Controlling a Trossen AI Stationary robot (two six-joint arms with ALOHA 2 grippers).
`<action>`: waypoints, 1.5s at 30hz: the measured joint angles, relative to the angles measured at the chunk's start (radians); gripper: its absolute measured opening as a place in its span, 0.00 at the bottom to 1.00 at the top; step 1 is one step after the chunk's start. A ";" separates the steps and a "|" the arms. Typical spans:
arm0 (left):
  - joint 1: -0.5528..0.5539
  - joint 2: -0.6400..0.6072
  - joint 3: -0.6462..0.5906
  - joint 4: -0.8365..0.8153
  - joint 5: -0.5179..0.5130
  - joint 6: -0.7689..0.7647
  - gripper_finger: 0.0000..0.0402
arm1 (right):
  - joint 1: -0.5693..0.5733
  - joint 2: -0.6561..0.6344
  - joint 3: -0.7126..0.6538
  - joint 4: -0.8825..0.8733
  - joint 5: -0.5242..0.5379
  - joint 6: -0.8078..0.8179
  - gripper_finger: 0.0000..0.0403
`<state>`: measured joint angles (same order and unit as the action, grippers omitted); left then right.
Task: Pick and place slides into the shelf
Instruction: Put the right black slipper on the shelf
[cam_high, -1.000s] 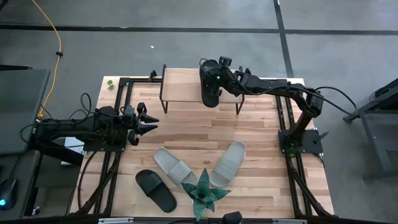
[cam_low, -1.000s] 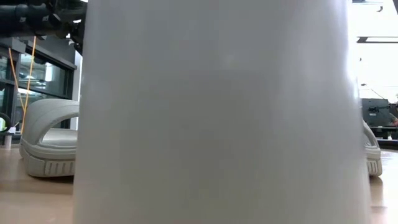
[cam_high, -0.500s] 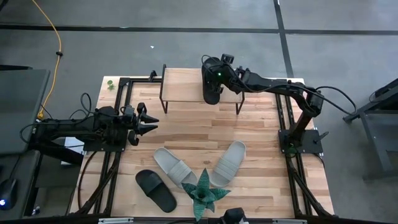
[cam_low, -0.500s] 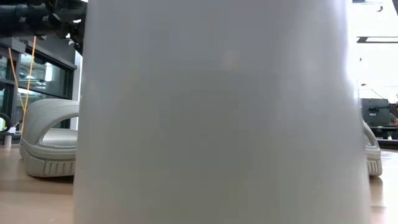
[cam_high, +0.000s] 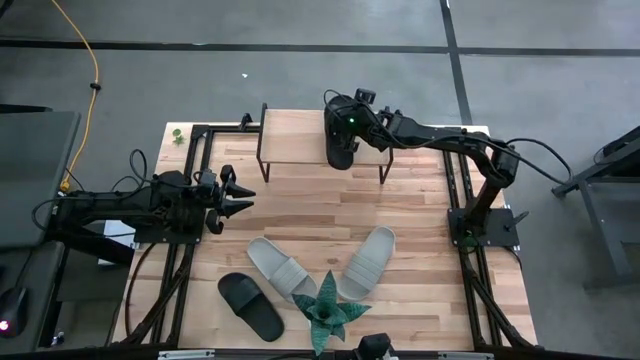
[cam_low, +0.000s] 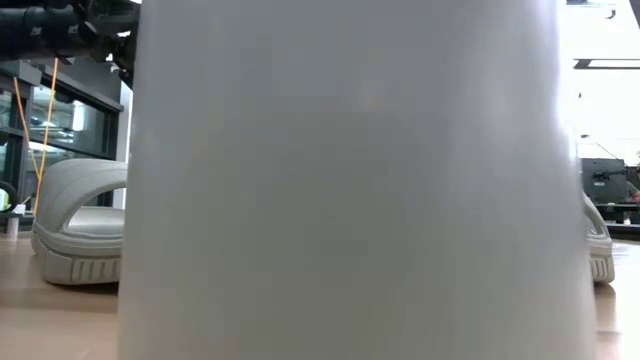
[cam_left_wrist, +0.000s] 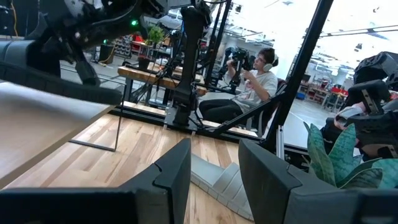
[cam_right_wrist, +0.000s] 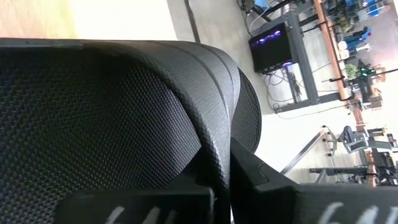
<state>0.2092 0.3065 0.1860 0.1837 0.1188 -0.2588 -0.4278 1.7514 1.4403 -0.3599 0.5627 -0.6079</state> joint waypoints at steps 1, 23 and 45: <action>0.000 0.000 0.000 0.000 0.000 0.000 0.31 | 0.000 0.009 0.000 -0.003 0.001 -0.001 0.00; 0.000 0.000 0.000 0.000 0.000 0.000 0.31 | -0.003 0.049 0.003 0.023 0.001 0.002 0.04; 0.000 0.000 0.000 -0.004 0.000 0.000 0.31 | 0.008 0.051 0.000 0.024 -0.021 0.027 0.46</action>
<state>0.2092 0.3064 0.1860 0.1799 0.1191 -0.2588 -0.4197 1.8027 1.4406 -0.3363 0.5413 -0.5809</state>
